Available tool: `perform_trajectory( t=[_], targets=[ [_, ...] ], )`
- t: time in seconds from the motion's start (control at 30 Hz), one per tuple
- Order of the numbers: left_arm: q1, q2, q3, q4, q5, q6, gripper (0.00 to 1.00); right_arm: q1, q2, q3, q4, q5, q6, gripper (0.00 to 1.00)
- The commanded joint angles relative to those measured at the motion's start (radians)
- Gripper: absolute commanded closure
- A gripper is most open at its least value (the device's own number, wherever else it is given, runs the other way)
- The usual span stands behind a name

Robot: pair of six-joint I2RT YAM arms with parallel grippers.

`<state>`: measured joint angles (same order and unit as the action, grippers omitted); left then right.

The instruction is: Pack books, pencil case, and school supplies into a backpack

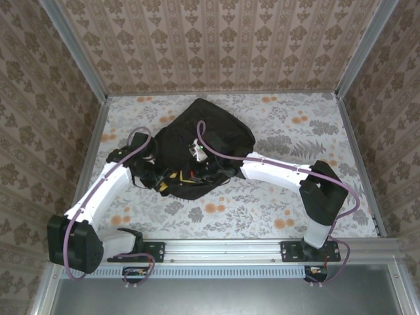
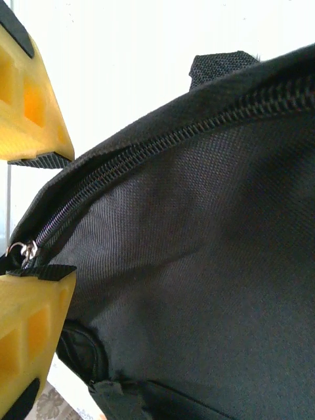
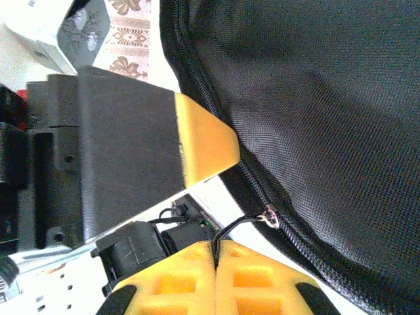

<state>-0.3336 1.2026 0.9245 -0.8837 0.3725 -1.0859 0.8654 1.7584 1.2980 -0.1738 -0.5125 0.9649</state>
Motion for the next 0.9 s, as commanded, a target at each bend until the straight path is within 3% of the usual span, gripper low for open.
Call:
perform_trajectory(
  t=[0.0,0.13,0.4,0.87],
  targets=[
    [-0.019,-0.010,-0.018,-0.006,-0.014,-0.042,0.56,0.008,-0.040,-0.011,0.010,0.030,-0.017,1.00],
    [-0.022,-0.018,-0.045,-0.009,-0.023,-0.042,0.60,0.009,-0.037,-0.009,0.018,0.027,-0.016,1.00],
    [-0.010,-0.021,-0.048,-0.020,-0.033,-0.014,1.00,0.024,-0.051,-0.013,-0.033,0.038,-0.061,1.00],
    [0.097,-0.061,-0.025,-0.069,-0.027,0.066,1.00,0.026,-0.170,-0.076,-0.177,0.057,-0.184,1.00]
  ],
)
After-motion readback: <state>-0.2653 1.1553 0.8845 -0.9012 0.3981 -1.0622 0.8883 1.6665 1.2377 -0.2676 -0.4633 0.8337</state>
